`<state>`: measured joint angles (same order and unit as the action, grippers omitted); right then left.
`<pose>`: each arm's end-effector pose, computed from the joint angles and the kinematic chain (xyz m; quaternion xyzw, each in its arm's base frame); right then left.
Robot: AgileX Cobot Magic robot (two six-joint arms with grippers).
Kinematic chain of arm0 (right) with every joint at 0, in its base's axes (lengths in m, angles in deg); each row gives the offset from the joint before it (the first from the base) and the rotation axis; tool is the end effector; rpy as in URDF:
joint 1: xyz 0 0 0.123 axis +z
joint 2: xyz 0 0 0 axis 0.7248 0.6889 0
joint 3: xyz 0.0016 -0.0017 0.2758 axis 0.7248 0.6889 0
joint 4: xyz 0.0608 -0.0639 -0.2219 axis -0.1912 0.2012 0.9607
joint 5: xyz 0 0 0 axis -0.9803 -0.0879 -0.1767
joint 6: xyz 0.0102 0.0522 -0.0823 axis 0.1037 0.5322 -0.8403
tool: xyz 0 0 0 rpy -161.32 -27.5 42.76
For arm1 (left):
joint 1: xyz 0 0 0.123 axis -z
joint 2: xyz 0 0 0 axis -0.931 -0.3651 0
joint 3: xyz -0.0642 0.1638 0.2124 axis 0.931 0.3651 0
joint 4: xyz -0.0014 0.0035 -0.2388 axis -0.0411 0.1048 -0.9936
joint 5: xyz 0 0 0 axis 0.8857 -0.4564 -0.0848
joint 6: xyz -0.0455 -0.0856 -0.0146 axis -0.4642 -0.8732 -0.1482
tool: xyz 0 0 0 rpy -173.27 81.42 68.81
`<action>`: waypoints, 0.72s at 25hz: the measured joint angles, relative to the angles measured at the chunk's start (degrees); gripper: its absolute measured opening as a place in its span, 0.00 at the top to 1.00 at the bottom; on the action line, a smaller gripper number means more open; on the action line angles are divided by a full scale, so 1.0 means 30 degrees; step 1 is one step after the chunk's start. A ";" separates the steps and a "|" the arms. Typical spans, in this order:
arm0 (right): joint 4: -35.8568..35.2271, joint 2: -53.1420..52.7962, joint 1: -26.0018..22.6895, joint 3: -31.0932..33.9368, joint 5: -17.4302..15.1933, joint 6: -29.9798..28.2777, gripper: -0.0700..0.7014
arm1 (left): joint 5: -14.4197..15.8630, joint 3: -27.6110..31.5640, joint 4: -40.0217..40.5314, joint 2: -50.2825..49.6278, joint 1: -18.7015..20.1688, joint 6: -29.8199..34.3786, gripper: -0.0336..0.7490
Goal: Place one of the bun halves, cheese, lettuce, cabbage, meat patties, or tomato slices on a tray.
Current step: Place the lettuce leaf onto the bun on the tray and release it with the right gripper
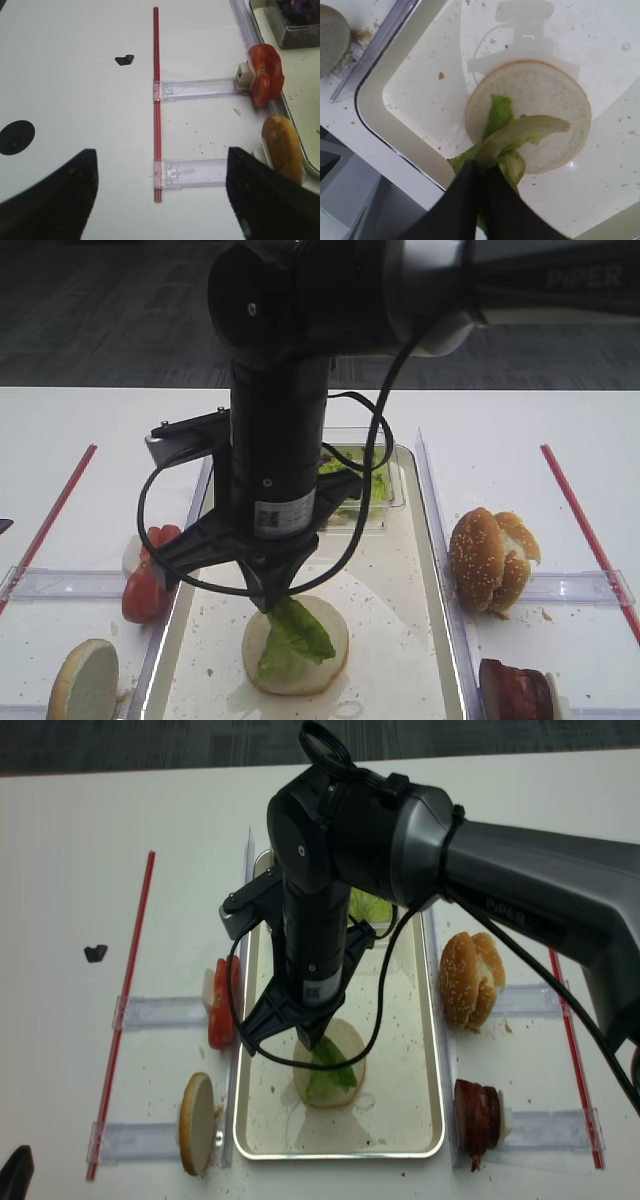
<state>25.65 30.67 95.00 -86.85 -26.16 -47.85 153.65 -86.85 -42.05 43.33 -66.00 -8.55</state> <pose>0.2354 0.3000 0.2135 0.3501 -0.9295 -0.1114 0.0325 -0.0077 0.0111 0.2533 -0.0218 0.8821 0.0295 0.4697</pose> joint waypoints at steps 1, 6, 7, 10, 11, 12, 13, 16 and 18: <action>0.0084 0.0000 0.0000 0.0000 0.0000 -0.0033 0.83 | 0.0000 0.0000 0.0000 0.0000 0.0000 0.0000 0.33; 0.0316 0.0000 0.0000 0.0000 0.0000 -0.0107 0.83 | 0.0000 0.0000 0.0000 0.0000 0.0000 0.0000 0.33; 0.0352 0.0000 0.0000 0.0000 0.0000 -0.0107 0.83 | 0.0000 0.0000 0.0000 0.0000 0.0000 0.0000 0.33; 0.0389 0.0000 0.0000 0.0000 0.0000 -0.0029 0.83 | 0.0000 0.0000 0.0000 0.0000 0.0000 0.0000 0.33; 0.0438 0.0000 0.0000 0.0000 0.0000 -0.0030 0.83 | 0.0000 0.0000 0.0000 0.0000 0.0000 0.0000 0.33; 0.0435 0.0000 0.0000 0.0000 0.0000 -0.0030 0.83 | 0.0000 0.0000 0.0000 0.0000 0.0000 0.0000 0.33; 0.0445 0.0000 0.0000 0.0000 0.0000 -0.0030 0.83 | 0.0000 0.0000 0.0000 0.0000 0.0000 0.0000 0.33; 0.0479 0.0000 0.0000 0.0321 0.0043 -0.0030 0.83 | 0.0000 0.0000 0.0000 0.0000 0.0000 0.0000 0.33; 0.0479 0.0000 0.0000 0.0764 0.0057 -0.0030 0.83 | 0.0000 0.0000 0.0000 0.0000 0.0000 0.0000 0.33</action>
<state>27.08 30.67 95.00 -84.55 -25.99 -47.94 153.65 -86.85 -42.05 43.33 -66.00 -8.55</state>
